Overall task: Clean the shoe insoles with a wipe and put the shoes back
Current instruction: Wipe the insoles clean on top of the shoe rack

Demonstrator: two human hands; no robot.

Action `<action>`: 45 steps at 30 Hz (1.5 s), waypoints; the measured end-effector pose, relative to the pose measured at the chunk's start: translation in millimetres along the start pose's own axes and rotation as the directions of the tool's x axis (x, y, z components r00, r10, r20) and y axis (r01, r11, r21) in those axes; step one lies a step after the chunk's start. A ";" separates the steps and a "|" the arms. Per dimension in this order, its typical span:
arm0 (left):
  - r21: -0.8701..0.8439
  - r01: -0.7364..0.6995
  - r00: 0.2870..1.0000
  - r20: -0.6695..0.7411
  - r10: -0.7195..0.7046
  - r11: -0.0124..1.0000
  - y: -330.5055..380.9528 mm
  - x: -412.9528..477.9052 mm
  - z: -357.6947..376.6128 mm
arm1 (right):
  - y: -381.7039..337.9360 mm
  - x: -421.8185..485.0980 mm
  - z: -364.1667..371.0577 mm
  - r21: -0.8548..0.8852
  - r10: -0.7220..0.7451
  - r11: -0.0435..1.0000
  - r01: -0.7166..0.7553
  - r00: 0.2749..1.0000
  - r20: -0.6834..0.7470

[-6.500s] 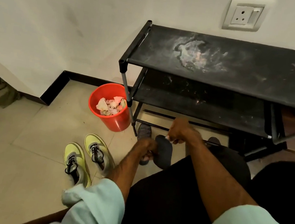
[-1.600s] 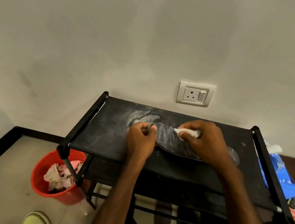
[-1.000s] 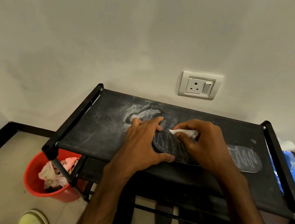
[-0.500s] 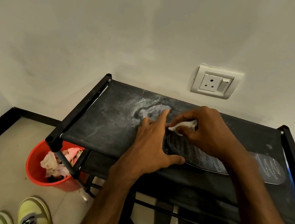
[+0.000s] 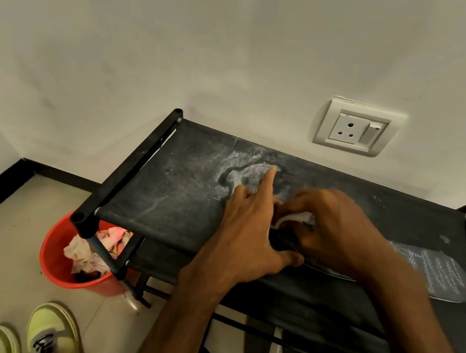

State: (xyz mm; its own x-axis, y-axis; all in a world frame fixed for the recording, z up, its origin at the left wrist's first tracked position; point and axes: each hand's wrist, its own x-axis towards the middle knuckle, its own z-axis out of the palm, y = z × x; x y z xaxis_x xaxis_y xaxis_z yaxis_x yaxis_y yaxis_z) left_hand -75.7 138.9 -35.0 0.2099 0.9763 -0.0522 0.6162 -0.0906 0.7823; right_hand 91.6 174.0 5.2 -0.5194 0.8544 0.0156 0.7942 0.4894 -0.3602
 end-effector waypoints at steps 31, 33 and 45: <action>0.053 -0.045 0.999 -0.027 0.046 0.998 2.2 -2.3 -5.1 | 2.4 -16.0 -11.2 0.085 0.137 0.989 -0.124 0.976 -0.168; 0.061 -0.050 0.998 -0.027 0.051 0.997 2.1 -2.4 -4.9 | 8.9 -16.1 -9.4 0.162 0.200 0.974 -0.156 0.929 -0.310; 0.062 -0.044 0.998 -0.033 0.046 0.997 -0.3 -1.8 -4.0 | 13.9 -13.7 0.4 0.215 0.194 0.967 -0.139 0.946 -0.262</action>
State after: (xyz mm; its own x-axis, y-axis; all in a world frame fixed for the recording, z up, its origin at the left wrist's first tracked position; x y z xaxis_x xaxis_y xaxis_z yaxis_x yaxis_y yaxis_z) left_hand -79.3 137.9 -32.7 0.2125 0.9771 0.0043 0.6521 -0.1451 0.7442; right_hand 109.6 169.0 -0.4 -0.2546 0.9484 0.1889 0.7722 0.3170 -0.5507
